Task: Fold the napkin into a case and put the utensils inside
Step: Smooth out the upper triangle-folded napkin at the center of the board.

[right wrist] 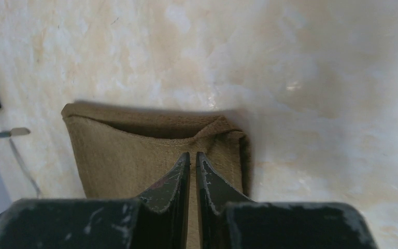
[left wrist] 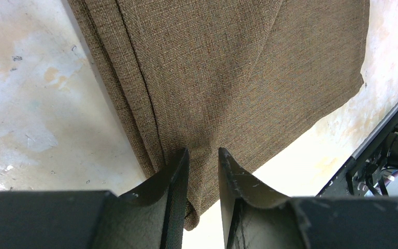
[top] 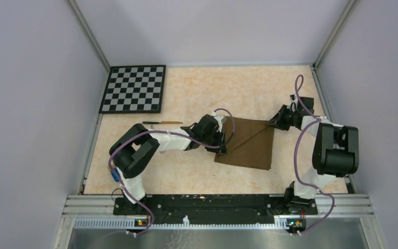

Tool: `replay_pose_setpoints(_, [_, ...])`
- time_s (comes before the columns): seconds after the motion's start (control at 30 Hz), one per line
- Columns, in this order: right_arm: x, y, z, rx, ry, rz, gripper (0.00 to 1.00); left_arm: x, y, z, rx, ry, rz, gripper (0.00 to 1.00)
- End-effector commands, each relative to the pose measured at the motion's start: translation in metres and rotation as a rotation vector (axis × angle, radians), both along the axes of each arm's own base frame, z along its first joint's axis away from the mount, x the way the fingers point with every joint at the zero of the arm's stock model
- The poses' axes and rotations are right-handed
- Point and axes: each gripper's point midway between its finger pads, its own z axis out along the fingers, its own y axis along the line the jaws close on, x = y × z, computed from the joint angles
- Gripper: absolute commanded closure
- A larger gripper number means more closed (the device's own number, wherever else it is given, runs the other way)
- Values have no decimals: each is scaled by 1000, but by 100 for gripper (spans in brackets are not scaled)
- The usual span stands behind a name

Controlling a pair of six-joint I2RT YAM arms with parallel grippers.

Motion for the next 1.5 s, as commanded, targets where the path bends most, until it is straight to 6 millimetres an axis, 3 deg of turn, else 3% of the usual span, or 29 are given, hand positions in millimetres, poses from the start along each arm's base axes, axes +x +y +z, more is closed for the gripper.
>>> replay_pose_setpoints(0.0, [18, 29, 13, 154, -92, 111, 92, -21, 35, -47, 160, 99, 23, 66])
replay_pose_setpoints(0.2, [30, 5, -23, 102, -42, 9, 93, -25, 40, -53, 177, 110, 28, 67])
replay_pose_setpoints(0.37, [28, -28, -32, 27, 22, -107, 93, -29, 45, -56, 187, 115, 32, 68])
replay_pose_setpoints(0.47, [23, -39, -23, -41, 6, -144, 89, -30, 45, -55, 183, 117, 33, 68])
replay_pose_setpoints(0.6, [16, -27, -1, -11, -35, -94, 84, -29, 41, -50, 166, 116, 29, 68])
replay_pose_setpoints(0.73, [13, 10, 24, 101, -101, 6, 79, -28, 40, -49, 163, 115, 31, 68])
replay_pose_setpoints(0.87, [17, 30, 27, 178, -119, 50, 77, -27, 39, -48, 157, 116, 33, 68])
replay_pose_setpoints(0.97, [26, 25, 14, 167, -109, 30, 82, -28, 40, -49, 160, 117, 36, 68])
replay_pose_setpoints(1.2, [30, -20, -42, 39, -10, -81, 88, -31, 44, -55, 171, 126, 39, 68])
replay_pose_setpoints(1.33, [36, -10, -31, 53, -53, -30, 87, -34, 46, -53, 172, 130, 37, 68])
replay_pose_setpoints(1.47, [46, 9, -9, 39, -75, 47, 84, -33, 32, -13, 88, 115, 12, 63])
